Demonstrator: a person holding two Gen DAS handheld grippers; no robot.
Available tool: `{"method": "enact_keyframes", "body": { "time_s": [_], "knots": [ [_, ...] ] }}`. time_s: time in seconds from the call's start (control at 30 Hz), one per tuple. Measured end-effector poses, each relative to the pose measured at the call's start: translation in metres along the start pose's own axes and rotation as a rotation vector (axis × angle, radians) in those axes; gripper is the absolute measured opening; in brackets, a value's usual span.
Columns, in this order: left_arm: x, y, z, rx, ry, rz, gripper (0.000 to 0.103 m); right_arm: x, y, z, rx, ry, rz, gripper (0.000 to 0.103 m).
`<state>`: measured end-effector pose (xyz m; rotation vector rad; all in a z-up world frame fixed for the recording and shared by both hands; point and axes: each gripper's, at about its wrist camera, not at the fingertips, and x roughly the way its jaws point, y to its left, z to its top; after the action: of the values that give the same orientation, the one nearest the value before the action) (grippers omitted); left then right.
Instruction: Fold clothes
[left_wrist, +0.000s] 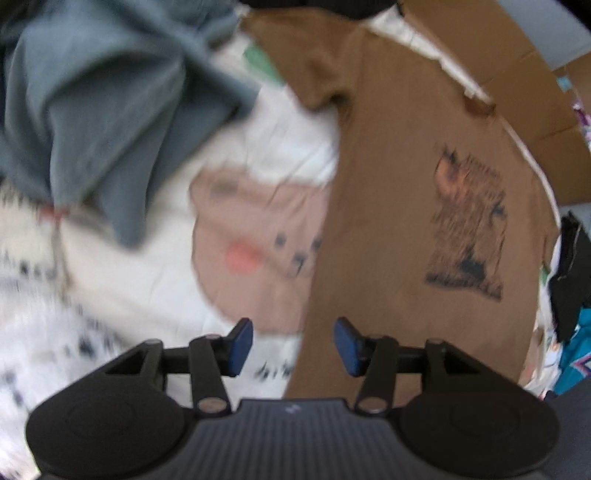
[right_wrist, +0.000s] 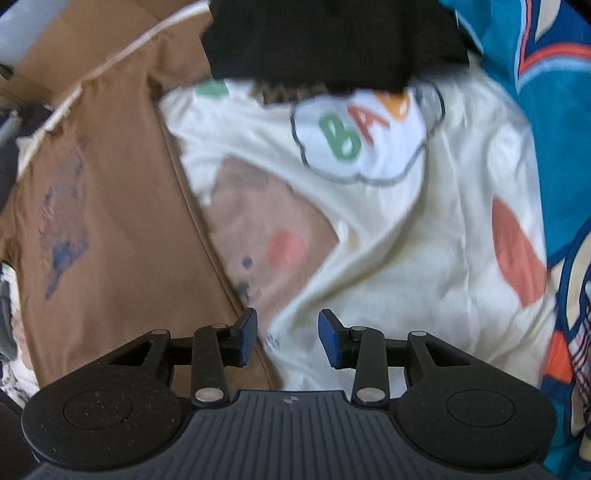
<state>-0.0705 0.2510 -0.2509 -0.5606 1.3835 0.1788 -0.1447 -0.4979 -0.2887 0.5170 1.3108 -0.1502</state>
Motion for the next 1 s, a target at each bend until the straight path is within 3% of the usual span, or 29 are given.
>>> {"method": "enact_keyframes", "body": {
  "time_s": [0.1,0.23,0.47,0.53,0.63,0.7,0.8,1.0],
  "knots": [
    [-0.009,-0.016,0.03,0.054,-0.04,0.006,0.052,0.004,0.03,-0.004,-0.001,-0.063,0.017,0.044],
    [-0.018,-0.052,0.068,0.134,-0.099,0.023,0.052,0.012,0.04,0.022,0.001,-0.13,0.045,0.044],
    [-0.035,-0.117,0.132,0.204,-0.211,0.039,0.052,0.015,0.042,0.077,-0.133,-0.112,0.093,0.044],
    [-0.038,-0.136,0.148,0.208,-0.233,0.027,0.052,0.016,0.048,0.09,-0.23,-0.09,0.066,0.044],
    [-0.045,-0.165,0.165,0.228,-0.254,0.012,0.052,0.015,0.057,0.101,-0.437,-0.09,-0.07,0.044],
    [-0.041,-0.187,0.174,0.256,-0.26,0.006,0.052,0.016,0.059,0.109,-0.507,-0.097,-0.134,0.044],
    [-0.034,-0.218,0.185,0.294,-0.264,-0.004,0.052,0.015,0.057,0.124,-0.507,-0.127,-0.139,0.043],
    [-0.01,-0.274,0.2,0.38,-0.255,-0.01,0.052,0.023,0.065,0.143,-0.415,-0.199,-0.038,0.043]
  ]
}}
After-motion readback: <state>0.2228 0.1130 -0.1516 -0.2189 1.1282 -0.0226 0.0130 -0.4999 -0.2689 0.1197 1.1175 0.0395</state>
